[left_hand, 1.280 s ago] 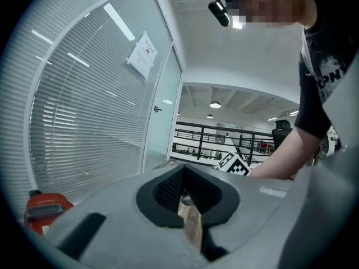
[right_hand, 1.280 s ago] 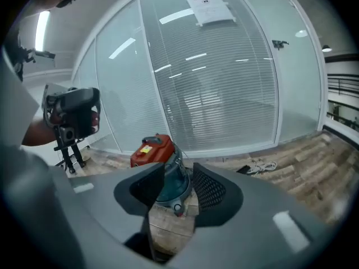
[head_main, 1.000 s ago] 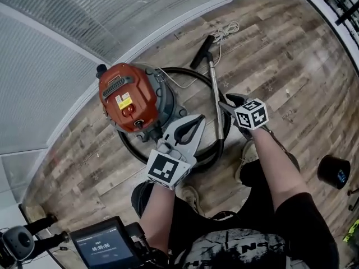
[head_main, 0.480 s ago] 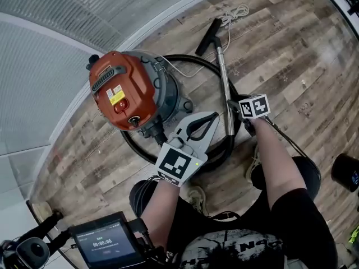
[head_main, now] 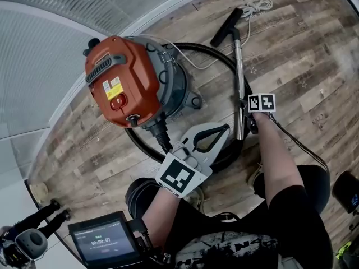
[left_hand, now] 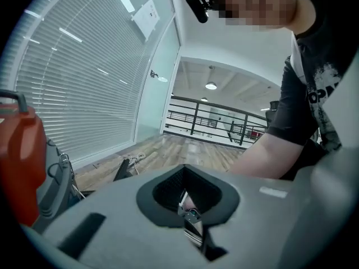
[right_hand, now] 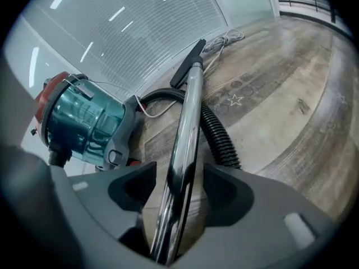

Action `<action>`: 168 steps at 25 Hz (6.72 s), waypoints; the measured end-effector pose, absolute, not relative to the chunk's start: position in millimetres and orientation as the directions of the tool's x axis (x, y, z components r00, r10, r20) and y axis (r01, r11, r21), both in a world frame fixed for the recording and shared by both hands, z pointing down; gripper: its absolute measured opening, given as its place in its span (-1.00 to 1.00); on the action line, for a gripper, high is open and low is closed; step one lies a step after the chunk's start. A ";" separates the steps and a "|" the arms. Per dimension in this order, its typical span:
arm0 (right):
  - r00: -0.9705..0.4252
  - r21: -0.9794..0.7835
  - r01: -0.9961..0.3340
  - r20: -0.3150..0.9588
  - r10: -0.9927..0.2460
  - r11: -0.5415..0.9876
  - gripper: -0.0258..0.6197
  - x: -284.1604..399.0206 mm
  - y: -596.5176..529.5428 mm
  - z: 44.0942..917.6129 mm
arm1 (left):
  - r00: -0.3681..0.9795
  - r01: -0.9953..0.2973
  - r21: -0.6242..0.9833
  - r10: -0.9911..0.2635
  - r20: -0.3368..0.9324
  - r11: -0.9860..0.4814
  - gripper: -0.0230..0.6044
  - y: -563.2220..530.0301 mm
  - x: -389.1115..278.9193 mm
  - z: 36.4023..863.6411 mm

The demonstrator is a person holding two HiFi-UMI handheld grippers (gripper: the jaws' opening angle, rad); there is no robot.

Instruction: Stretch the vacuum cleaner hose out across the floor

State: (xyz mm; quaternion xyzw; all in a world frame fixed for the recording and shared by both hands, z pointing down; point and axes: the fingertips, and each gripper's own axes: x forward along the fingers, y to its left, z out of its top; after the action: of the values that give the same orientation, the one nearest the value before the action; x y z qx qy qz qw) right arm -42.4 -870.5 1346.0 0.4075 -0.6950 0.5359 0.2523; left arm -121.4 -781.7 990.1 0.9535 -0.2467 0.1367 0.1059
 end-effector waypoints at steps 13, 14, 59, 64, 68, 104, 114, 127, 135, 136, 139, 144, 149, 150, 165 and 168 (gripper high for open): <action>-0.646 -0.650 -0.756 0.723 -0.245 0.076 -0.49 -79.7 -890.0 1391.9 | 0.810 -0.549 0.208 -0.453 0.374 -0.810 -0.93 -785.2 -124.2 1023.7; -0.651 -0.660 -0.749 0.716 -0.252 0.062 -0.54 -80.3 -891.2 1392.5 | 0.807 -0.552 0.212 -0.453 0.378 -0.806 -0.93 -786.6 -125.1 1026.3; -0.872 -0.509 -0.490 0.296 -0.391 0.708 -0.58 -157.9 -840.2 925.3 | 0.726 -0.680 0.477 -0.603 0.331 -0.557 -0.28 -825.8 -181.7 810.1; -0.893 -0.439 -0.444 0.288 -0.346 0.782 -0.58 -200.6 -805.2 820.0 | 0.724 -0.656 0.530 -0.647 0.240 -0.538 -0.05 -850.9 -189.2 716.5; -0.902 -0.392 -0.416 0.294 -0.317 0.821 -0.58 -230.1 -781.6 750.9 | 0.745 -0.636 0.509 -0.635 0.205 -0.581 -0.02 -843.2 -191.5 643.4; -0.966 0.059 -0.258 -0.034 -0.256 0.964 -0.62 -466.0 -812.7 277.2 | 0.712 -0.669 0.092 -0.672 -0.204 -0.737 -0.60 -836.5 -379.2 152.1; -0.897 0.097 -0.439 -0.102 -0.429 0.893 -0.63 -490.5 -935.4 245.7 | 0.818 -0.534 0.018 -0.522 -0.241 -0.845 -0.60 -934.9 -395.5 122.7; -0.680 0.157 -0.733 -0.142 -0.719 0.662 -0.63 -408.9 -1034.9 206.6 | 0.955 -0.195 -0.068 -0.174 -0.239 -0.978 -0.60 -988.9 -319.4 87.2; -0.611 0.167 -0.790 -0.141 -0.779 0.589 -0.63 -323.5 -1051.0 212.8 | 0.966 -0.090 -0.069 -0.070 -0.250 -0.994 -0.59 -997.0 -240.6 92.3; -0.610 0.169 -0.791 -0.142 -0.779 0.588 -0.63 -314.2 -1048.2 210.8 | 0.965 -0.088 -0.068 -0.068 -0.252 -0.994 -0.60 -993.7 -231.4 90.3; -0.611 0.176 -0.790 -0.144 -0.778 0.588 -0.63 -282.6 -1041.1 204.4 | 0.964 -0.092 -0.076 -0.069 -0.257 -0.993 -0.60 -985.9 -199.9 84.2; -0.611 0.190 -0.789 -0.145 -0.778 0.584 -0.63 -206.3 -1025.1 195.4 | 0.960 -0.084 -0.073 -0.061 -0.274 -0.994 -0.59 -968.6 -125.1 74.3; -0.609 0.222 -0.788 -0.135 -0.782 0.575 -0.63 -140.8 -1015.5 188.2 | 0.953 -0.071 -0.076 -0.045 -0.300 -0.995 -0.59 -957.6 -64.4 66.3; -0.607 0.225 -0.788 -0.132 -0.783 0.573 -0.63 -130.2 -1015.6 186.5 | 0.953 -0.069 -0.078 -0.043 -0.300 -0.995 -0.59 -957.3 -54.0 64.4; -0.610 0.321 -0.775 -0.154 -0.778 0.544 -0.62 -61.8 -904.7 139.1 | 0.936 -0.020 -0.119 0.023 -0.351 -0.993 -0.59 -838.3 5.7 17.4; -0.620 0.342 -0.763 -0.148 -0.771 0.549 -0.62 -73.7 -866.4 138.5 | 0.935 -0.022 -0.136 0.027 -0.353 -0.990 -0.59 -798.5 -6.5 17.3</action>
State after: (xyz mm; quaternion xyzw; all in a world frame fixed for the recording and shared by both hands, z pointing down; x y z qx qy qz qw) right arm -73.7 -866.4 138.5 0.4358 -0.8799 -0.1893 0.0098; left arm -6.5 -798.5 17.3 0.9812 0.0013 -0.1801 -0.0691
